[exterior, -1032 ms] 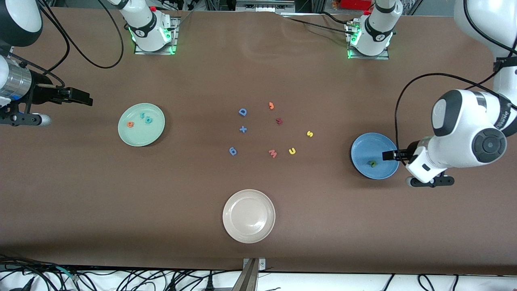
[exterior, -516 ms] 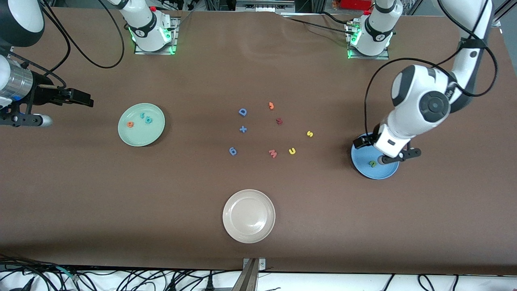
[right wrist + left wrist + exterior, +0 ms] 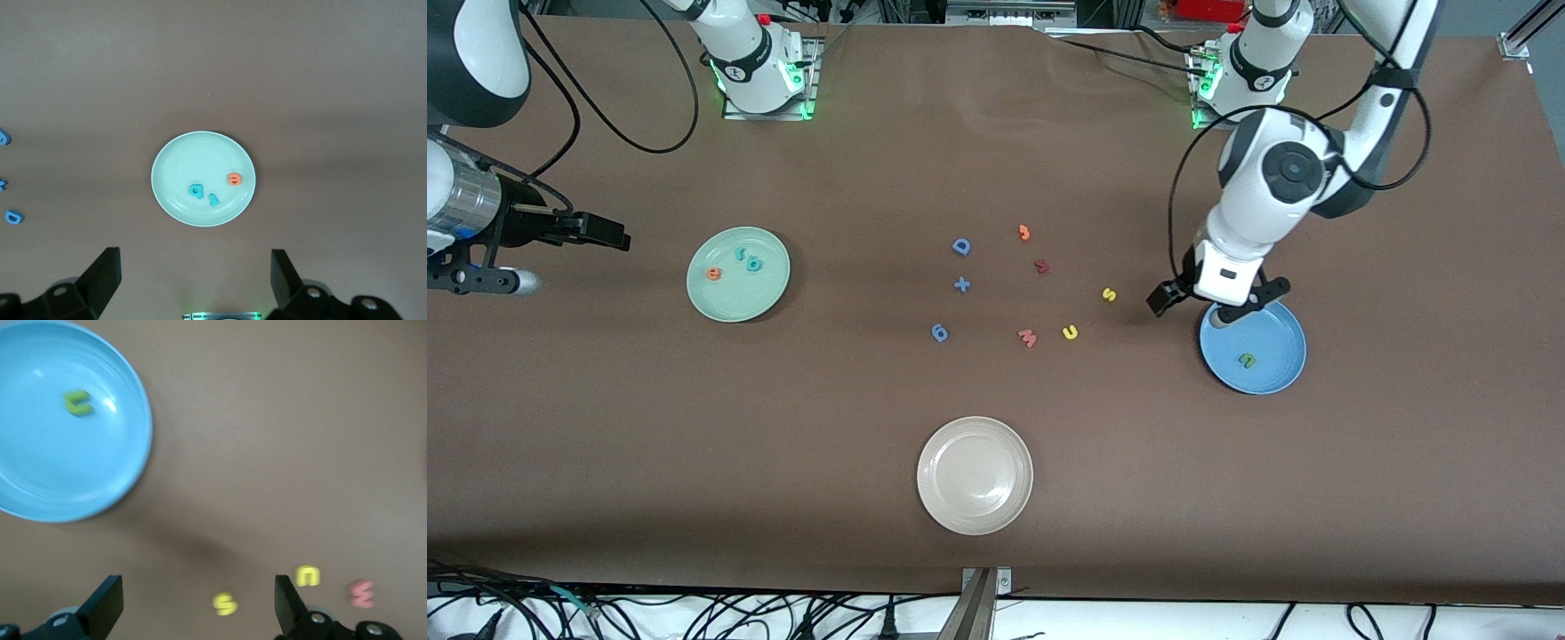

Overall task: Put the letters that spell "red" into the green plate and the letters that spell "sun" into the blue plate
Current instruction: 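Move the left gripper back over the yellow u letter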

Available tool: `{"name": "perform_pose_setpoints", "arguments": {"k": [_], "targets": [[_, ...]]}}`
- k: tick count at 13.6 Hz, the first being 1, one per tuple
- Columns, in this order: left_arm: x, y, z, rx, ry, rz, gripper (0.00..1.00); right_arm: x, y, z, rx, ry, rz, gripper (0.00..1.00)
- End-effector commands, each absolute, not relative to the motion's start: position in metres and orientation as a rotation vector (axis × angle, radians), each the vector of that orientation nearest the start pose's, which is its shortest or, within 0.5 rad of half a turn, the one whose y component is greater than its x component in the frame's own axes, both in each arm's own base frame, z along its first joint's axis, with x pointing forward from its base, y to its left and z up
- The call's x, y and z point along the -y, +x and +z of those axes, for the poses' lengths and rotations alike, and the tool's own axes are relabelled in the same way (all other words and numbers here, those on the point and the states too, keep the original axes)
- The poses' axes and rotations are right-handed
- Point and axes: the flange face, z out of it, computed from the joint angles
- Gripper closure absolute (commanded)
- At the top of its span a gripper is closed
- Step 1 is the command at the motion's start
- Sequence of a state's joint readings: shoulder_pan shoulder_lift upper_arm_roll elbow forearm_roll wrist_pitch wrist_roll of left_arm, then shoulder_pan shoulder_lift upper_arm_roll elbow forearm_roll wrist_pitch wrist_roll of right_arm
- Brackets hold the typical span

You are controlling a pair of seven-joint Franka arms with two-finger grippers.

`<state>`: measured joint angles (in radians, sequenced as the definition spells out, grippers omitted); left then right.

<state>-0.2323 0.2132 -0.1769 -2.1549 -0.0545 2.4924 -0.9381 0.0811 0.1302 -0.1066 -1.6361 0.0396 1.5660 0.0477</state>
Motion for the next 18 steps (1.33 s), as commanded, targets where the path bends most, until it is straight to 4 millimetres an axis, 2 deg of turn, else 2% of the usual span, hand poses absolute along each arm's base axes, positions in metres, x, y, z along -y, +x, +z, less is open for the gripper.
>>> {"name": "perform_pose_setpoints", "arguments": {"k": [1, 6, 8, 10, 13, 18], "targets": [[0.267, 0.529, 0.276, 1.117, -3.130, -0.111, 0.00, 0.015, 0.578, 0.520, -0.158, -3.113, 0.301, 0.01], [0.337, 0.541, 0.220, 0.994, -3.055, -0.197, 0.00, 0.020, 0.578, 0.523, -0.167, -3.113, 0.291, 0.01], [0.350, 0.552, 0.212, 0.975, -3.023, -0.165, 0.00, 0.017, 0.579, 0.529, -0.160, -3.114, 0.270, 0.01], [0.372, 0.554, 0.198, 0.963, -3.008, -0.117, 0.00, 0.013, 0.577, 0.530, -0.139, -3.111, 0.282, 0.01], [0.375, 0.551, 0.182, 0.957, -2.987, -0.082, 0.01, 0.014, 0.574, 0.531, -0.126, -3.110, 0.308, 0.01], [0.383, 0.545, 0.179, 0.928, -2.999, -0.066, 0.01, 0.018, 0.574, 0.525, -0.156, -3.118, 0.330, 0.01]]}}
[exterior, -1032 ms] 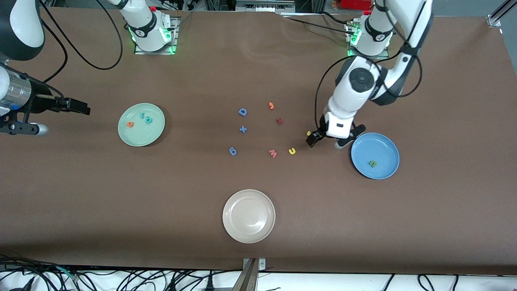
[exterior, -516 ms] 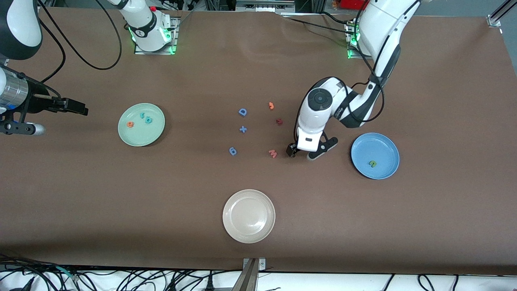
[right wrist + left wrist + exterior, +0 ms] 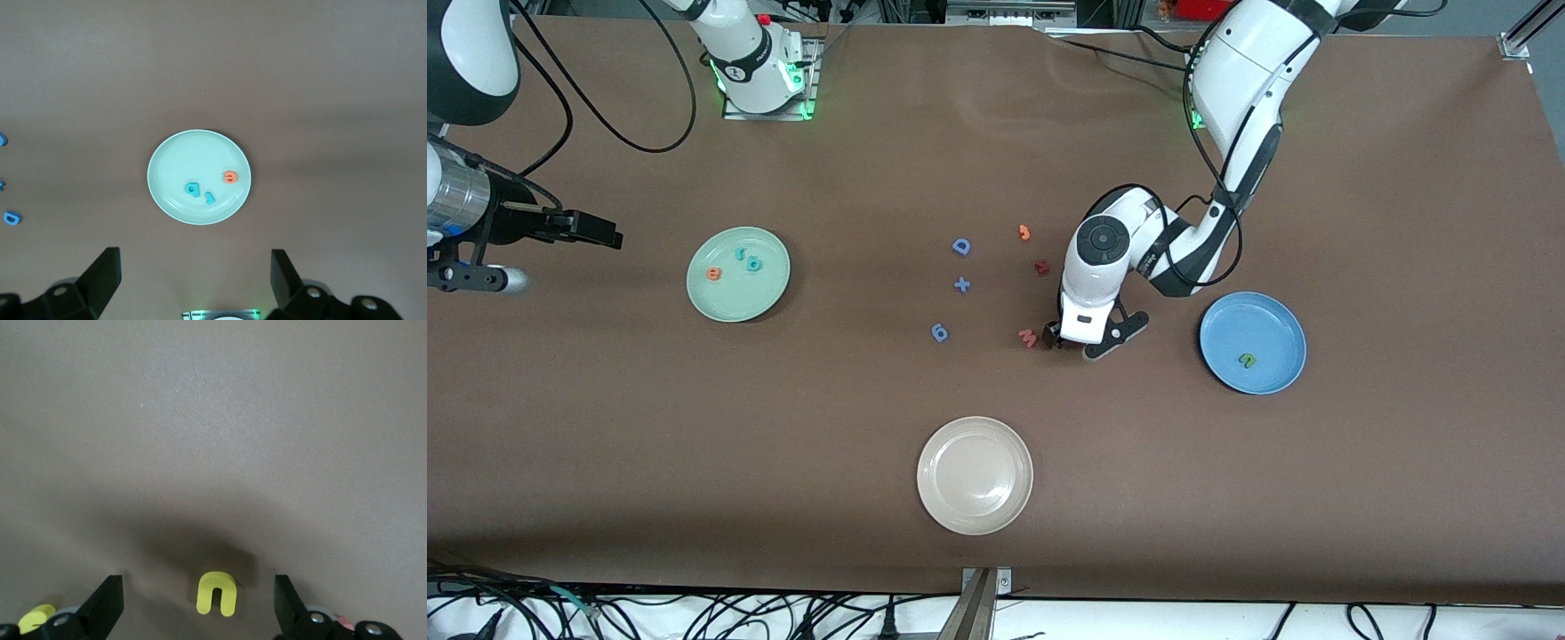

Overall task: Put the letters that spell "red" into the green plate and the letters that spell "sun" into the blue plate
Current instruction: 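Lower the left gripper and grasp the yellow u letter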

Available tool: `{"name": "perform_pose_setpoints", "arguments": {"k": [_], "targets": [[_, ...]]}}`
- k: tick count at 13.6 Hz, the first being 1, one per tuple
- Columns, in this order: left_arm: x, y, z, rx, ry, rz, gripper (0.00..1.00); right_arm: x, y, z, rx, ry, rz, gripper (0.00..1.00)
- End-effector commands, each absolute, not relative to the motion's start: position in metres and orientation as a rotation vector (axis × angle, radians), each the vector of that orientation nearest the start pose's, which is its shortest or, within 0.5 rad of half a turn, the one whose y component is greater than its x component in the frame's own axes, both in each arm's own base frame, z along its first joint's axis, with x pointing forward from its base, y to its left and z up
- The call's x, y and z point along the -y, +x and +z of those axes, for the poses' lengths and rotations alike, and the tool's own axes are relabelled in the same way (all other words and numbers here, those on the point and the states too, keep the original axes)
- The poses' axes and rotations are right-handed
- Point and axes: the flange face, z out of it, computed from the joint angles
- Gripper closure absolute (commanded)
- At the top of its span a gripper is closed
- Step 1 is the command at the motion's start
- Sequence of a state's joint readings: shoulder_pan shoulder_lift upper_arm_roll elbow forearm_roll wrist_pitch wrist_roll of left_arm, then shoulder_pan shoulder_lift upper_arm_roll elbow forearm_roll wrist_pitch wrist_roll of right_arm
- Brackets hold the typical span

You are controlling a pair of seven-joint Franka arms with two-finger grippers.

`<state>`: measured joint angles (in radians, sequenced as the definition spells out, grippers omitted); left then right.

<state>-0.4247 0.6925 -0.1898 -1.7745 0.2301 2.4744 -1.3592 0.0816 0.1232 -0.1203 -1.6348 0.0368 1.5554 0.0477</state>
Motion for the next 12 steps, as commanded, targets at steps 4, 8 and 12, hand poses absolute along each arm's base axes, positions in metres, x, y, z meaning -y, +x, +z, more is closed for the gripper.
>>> {"name": "perform_pose_setpoints", "arguments": {"k": [4, 8, 12], "targets": [[0.385, 0.543, 0.179, 0.917, -3.002, -0.062, 0.04, 0.034, 0.572, 0.530, -0.195, -3.114, 0.322, 0.01], [0.388, 0.537, 0.169, 0.906, -3.000, -0.035, 0.08, 0.038, 0.574, 0.525, -0.214, -3.112, 0.331, 0.01], [0.386, 0.539, 0.169, 0.906, -3.000, -0.035, 0.39, 0.046, 0.579, 0.515, -0.244, -3.108, 0.335, 0.01]]}}
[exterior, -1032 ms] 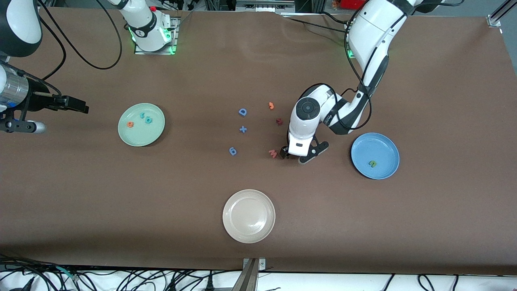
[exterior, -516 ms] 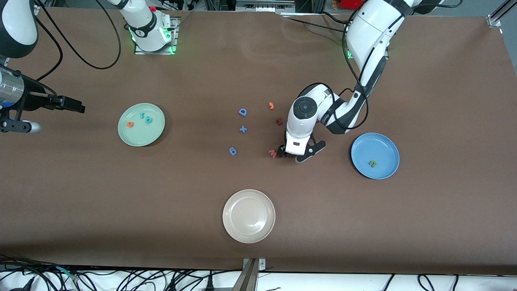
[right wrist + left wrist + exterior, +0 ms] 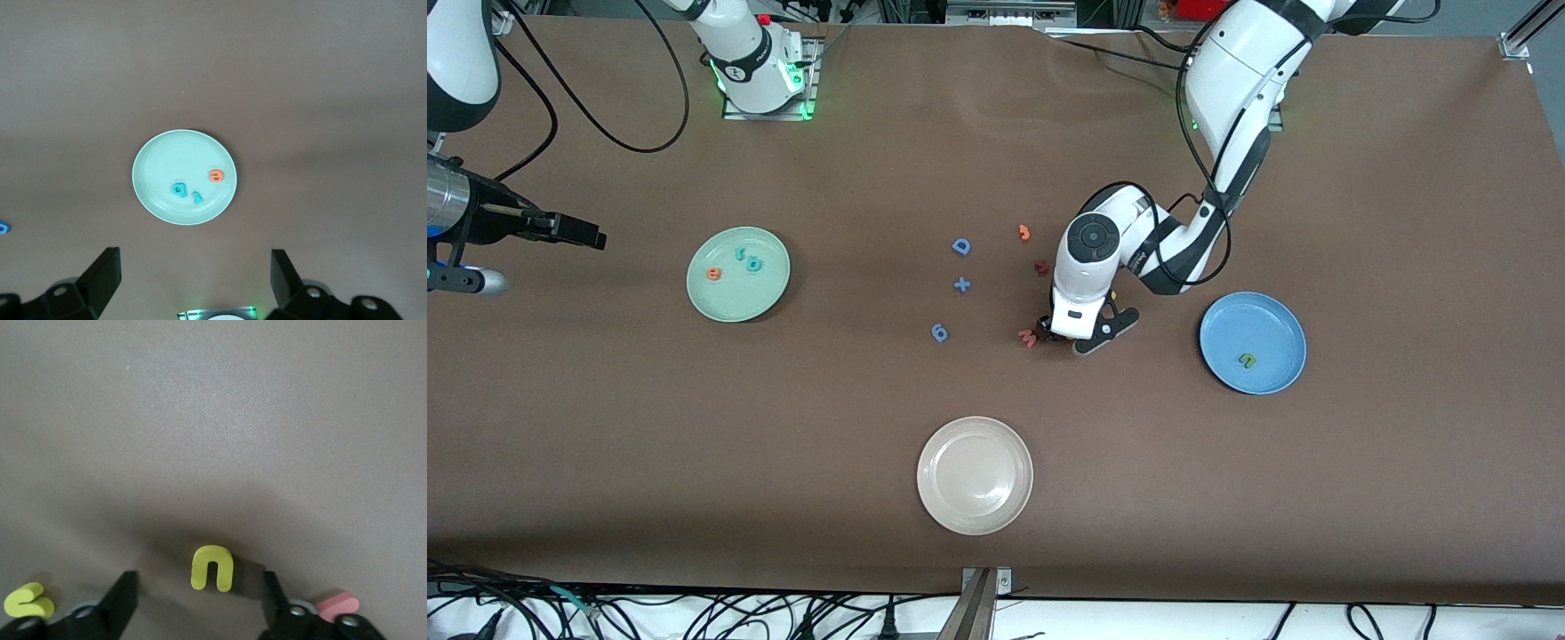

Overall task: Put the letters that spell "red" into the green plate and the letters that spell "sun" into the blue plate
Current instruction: 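Lower the left gripper and grasp the yellow u letter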

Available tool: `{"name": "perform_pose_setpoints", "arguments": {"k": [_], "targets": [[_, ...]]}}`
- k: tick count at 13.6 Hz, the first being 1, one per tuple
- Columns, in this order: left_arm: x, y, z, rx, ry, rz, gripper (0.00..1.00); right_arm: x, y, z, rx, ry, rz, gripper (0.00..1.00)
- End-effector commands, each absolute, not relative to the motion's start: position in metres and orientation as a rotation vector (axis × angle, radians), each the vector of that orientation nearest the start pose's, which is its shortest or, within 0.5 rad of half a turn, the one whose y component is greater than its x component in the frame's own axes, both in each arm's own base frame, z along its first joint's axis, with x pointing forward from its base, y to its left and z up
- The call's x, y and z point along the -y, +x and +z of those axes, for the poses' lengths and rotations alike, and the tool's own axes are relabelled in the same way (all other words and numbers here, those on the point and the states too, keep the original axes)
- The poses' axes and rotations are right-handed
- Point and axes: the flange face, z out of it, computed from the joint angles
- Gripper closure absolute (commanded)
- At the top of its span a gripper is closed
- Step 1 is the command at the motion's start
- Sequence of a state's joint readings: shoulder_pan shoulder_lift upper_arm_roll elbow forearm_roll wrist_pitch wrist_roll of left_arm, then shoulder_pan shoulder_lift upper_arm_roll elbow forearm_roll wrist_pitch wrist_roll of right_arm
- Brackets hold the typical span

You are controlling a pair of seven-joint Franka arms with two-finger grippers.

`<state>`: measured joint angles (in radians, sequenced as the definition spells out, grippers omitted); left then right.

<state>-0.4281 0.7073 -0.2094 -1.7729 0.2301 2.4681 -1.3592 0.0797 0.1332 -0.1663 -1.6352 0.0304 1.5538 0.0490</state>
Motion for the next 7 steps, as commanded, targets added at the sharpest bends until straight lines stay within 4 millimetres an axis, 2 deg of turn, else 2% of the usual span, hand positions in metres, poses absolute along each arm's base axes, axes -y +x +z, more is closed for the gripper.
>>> {"name": "perform_pose_setpoints", "arguments": {"k": [1, 3, 7], "targets": [[0.386, 0.538, 0.168, 0.895, -3.003, -0.032, 0.51, 0.046, 0.579, 0.515, -0.244, -3.108, 0.335, 0.01], [0.385, 0.539, 0.166, 0.877, -3.005, -0.030, 0.68, 0.051, 0.579, 0.515, -0.259, -3.104, 0.330, 0.01], [0.385, 0.538, 0.163, 0.865, -3.007, -0.026, 0.75, 0.057, 0.581, 0.511, -0.276, -3.101, 0.324, 0.01]]}}
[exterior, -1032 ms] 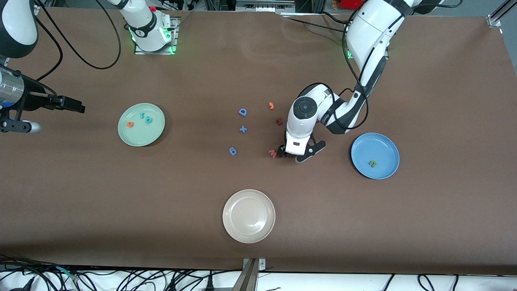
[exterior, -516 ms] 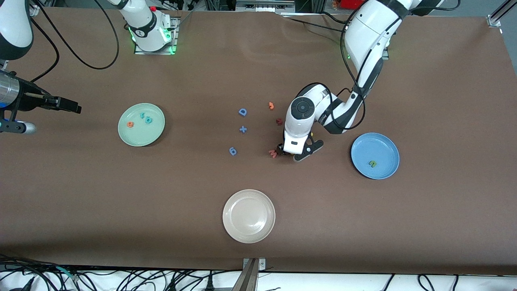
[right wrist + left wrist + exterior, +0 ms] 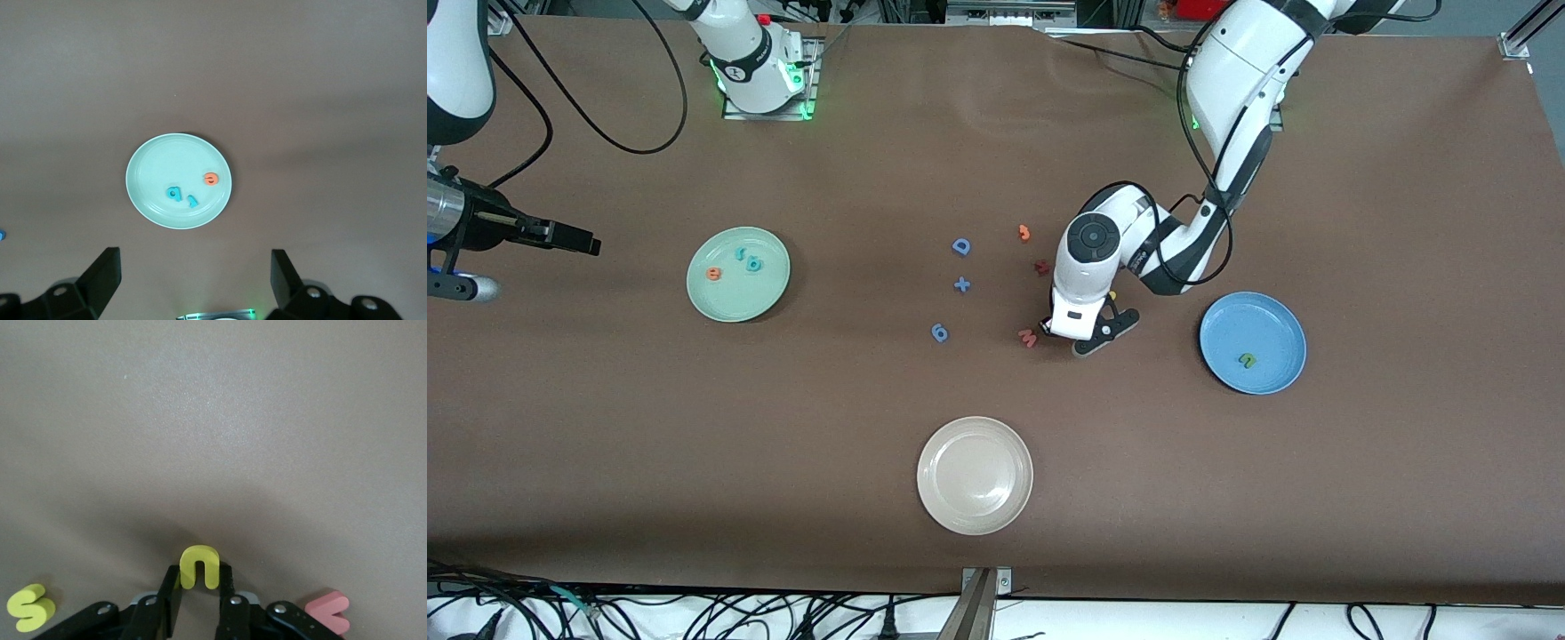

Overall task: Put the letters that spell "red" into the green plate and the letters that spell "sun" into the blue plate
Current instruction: 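Lower the left gripper and grasp the yellow u letter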

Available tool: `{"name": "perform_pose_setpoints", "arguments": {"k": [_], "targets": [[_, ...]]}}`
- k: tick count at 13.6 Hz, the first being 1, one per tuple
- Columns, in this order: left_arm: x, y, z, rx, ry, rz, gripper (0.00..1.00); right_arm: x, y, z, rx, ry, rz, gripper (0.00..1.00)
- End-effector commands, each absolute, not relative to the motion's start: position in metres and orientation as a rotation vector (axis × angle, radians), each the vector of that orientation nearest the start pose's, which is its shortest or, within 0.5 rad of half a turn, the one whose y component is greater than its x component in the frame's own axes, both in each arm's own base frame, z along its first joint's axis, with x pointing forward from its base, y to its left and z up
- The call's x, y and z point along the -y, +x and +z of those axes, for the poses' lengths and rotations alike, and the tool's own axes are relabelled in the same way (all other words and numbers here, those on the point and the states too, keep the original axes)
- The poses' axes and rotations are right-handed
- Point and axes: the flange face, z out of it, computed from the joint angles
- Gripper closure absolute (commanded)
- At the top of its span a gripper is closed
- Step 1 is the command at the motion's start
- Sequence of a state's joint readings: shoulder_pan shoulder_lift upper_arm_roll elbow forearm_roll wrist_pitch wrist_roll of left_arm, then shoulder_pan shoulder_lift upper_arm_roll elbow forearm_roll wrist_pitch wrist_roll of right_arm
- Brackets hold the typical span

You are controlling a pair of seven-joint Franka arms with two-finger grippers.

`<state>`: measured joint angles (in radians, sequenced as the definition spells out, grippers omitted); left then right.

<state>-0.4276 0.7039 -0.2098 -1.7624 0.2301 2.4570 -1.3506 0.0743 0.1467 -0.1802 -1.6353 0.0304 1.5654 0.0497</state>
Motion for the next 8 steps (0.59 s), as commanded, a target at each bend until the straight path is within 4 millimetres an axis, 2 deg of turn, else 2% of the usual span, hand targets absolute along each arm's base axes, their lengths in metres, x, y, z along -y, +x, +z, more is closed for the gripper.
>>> {"name": "perform_pose_setpoints", "arguments": {"k": [1, 5, 8], "targets": [[0.384, 0.538, 0.163, 0.863, -3.007, -0.026, 0.75, 0.058, 0.581, 0.511, -0.279, -3.101, 0.322, 0.01], [0.382, 0.543, 0.170, 0.873, -3.011, -0.039, 0.78, 0.058, 0.582, 0.513, -0.279, -3.101, 0.314, 0.01], [0.374, 0.558, 0.191, 0.885, -2.964, -0.026, 0.78, 0.058, 0.581, 0.512, -0.279, -3.102, 0.317, 0.01]]}}
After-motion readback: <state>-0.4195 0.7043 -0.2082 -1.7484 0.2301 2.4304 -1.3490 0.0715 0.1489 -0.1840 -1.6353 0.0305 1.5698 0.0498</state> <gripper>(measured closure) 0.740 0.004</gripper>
